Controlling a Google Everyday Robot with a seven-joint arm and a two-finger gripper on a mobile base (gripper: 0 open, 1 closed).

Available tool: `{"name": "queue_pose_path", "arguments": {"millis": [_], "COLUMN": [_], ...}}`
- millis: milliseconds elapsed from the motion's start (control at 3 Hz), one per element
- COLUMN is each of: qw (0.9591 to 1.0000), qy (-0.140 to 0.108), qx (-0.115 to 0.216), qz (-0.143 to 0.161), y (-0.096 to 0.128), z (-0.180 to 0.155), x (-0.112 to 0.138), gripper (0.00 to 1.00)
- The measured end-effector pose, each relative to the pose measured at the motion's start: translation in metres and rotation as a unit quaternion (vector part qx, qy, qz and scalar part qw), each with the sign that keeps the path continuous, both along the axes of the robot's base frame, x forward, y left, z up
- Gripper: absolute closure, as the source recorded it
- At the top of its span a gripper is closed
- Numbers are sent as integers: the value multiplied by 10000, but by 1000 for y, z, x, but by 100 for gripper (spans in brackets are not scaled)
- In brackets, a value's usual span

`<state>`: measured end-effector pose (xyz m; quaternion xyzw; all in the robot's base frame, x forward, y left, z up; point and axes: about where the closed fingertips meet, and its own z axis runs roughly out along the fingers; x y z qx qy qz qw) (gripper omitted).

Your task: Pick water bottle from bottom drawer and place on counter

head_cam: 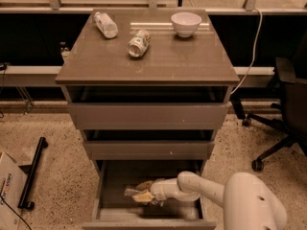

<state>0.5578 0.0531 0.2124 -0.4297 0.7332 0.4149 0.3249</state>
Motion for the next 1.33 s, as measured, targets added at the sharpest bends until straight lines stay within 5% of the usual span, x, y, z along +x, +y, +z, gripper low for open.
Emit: {"name": "queue_pose_path", "arguments": {"millis": [667,1333], "qw": [9958,9820], "qy": [-833,-1835], "qx": [187,267], "qz": [343,344], "y": [-44,-102], "z": [95,200], "x": [-19,-55], "gripper": [100,100]}}
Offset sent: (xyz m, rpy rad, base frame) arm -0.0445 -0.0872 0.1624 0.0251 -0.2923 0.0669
